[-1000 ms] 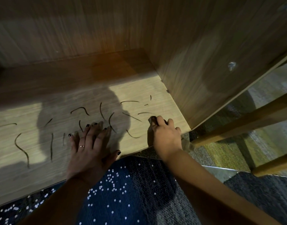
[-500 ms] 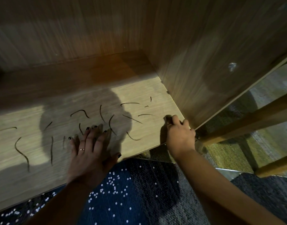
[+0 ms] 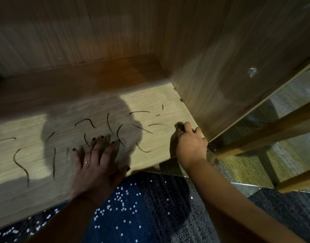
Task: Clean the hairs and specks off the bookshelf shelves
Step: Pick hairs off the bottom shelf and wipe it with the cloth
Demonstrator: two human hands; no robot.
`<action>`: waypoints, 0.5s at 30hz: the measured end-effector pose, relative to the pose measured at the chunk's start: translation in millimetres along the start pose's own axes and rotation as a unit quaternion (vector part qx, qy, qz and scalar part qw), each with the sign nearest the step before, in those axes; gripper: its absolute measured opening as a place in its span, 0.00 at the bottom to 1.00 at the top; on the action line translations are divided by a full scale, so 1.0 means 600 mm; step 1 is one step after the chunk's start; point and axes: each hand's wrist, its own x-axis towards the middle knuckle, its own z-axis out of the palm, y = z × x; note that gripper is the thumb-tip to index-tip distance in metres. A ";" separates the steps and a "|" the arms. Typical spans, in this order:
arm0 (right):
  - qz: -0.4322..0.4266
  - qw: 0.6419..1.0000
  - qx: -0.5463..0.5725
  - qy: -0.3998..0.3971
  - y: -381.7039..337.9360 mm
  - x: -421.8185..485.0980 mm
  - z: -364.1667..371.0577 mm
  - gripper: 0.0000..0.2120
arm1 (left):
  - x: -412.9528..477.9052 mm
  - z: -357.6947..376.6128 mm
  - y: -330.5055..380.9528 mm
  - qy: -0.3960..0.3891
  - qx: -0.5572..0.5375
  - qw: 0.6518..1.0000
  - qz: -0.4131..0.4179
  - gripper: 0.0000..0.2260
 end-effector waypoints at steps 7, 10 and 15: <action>-0.064 0.998 -0.008 0.010 -0.040 0.041 -0.003 0.18 | 0.000 0.003 0.000 0.003 -0.002 1.000 0.004 0.39; -0.008 1.000 0.010 0.004 -0.031 0.091 -0.025 0.21 | 0.000 0.003 -0.002 -0.001 -0.004 1.000 -0.004 0.41; 0.017 1.000 0.009 -0.004 -0.035 0.086 -0.019 0.18 | 0.001 0.002 -0.001 0.001 -0.003 1.000 -0.001 0.39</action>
